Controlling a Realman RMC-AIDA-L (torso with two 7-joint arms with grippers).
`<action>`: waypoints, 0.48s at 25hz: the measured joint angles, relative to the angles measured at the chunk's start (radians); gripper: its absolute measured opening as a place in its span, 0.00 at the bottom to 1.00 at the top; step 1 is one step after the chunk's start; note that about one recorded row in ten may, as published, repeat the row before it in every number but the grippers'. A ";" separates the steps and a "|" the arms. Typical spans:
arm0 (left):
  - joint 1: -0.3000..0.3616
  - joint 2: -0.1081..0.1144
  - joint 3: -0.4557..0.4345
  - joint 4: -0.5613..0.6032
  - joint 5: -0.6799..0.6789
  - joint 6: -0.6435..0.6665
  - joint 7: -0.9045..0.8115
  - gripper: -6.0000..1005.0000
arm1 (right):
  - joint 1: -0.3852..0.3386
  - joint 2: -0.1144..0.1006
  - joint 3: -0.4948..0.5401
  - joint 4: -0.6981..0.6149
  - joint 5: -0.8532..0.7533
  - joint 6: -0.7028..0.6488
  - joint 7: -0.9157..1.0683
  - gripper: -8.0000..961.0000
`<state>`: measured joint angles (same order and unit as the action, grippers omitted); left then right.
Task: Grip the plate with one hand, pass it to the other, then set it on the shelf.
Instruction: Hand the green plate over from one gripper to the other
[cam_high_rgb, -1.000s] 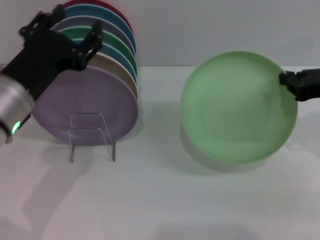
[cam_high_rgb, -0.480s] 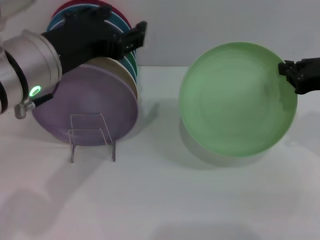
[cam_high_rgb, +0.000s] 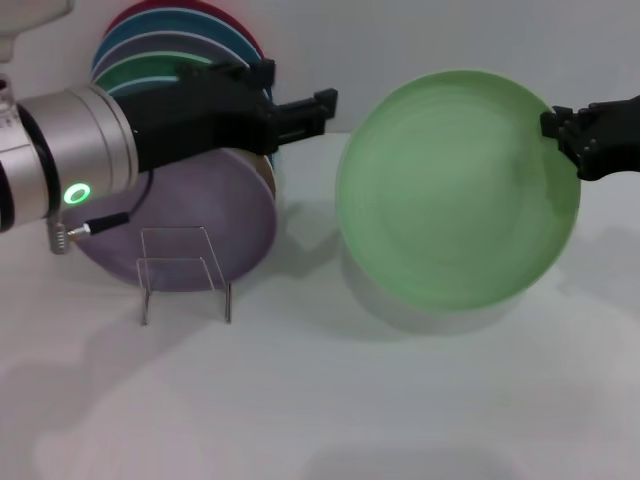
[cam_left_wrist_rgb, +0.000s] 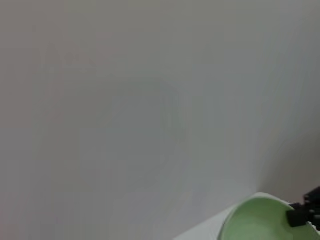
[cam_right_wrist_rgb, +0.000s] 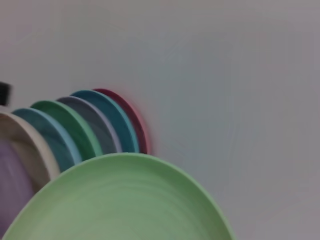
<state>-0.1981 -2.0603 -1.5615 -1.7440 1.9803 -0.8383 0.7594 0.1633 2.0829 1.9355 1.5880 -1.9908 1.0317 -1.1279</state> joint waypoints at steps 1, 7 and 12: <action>-0.004 -0.001 0.000 0.012 -0.006 -0.002 0.010 0.75 | -0.005 0.001 -0.009 0.010 0.003 0.001 -0.003 0.03; -0.020 -0.005 0.020 0.053 -0.010 -0.001 0.041 0.75 | -0.018 0.000 -0.051 0.042 0.018 0.002 -0.003 0.03; -0.044 -0.006 0.028 0.094 -0.011 0.002 0.049 0.75 | -0.027 0.001 -0.075 0.067 0.018 0.002 0.001 0.03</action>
<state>-0.2418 -2.0661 -1.5333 -1.6499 1.9689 -0.8366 0.8085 0.1365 2.0836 1.8605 1.6551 -1.9725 1.0340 -1.1268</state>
